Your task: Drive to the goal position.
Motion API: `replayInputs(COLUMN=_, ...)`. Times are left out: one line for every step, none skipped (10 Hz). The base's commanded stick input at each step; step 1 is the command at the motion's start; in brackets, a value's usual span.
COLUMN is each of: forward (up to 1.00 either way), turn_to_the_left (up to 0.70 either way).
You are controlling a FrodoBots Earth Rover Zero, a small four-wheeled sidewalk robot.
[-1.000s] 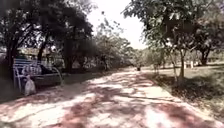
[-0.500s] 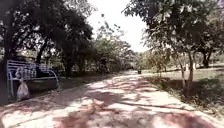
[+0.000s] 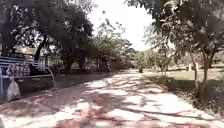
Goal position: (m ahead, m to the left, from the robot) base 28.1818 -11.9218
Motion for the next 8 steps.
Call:
replayInputs(forward=0.7, turn_to_the_left=0.0)
replayInputs(forward=0.7, turn_to_the_left=0.0)
replayInputs(forward=0.7, turn_to_the_left=0.0)
replayInputs(forward=0.7, turn_to_the_left=0.0)
replayInputs(forward=0.7, turn_to_the_left=0.0)
replayInputs(forward=0.7, turn_to_the_left=0.0)
replayInputs(forward=0.7, turn_to_the_left=0.0)
replayInputs(forward=0.7, turn_to_the_left=0.0)
